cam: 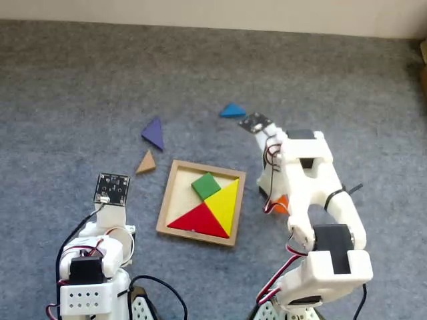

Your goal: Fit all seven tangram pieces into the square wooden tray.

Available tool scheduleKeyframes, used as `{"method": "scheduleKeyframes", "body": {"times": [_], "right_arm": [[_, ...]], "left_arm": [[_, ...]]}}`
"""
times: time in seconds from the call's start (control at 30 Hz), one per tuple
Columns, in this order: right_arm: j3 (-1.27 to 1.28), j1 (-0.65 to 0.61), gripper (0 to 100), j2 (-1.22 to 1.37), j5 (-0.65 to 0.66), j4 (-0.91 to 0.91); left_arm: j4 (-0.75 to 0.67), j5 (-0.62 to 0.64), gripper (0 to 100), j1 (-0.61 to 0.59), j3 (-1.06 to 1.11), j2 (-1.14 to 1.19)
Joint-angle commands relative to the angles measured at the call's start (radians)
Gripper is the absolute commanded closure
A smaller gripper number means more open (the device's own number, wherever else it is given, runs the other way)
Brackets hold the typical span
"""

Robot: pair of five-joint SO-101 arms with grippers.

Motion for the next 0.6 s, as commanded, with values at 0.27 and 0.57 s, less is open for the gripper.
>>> {"method": "scheduleKeyframes", "body": {"times": [0.27, 0.57], "right_arm": [[-0.088, -0.097, 95.5, -0.214, -0.16, 0.091], [-0.09, -0.15, 95.4, -0.271, -0.175, 0.088]], "left_arm": [[0.008, 0.008, 99, -0.008, 0.021, -0.038], [0.008, 0.008, 99, -0.008, 0.021, -0.038]]}}
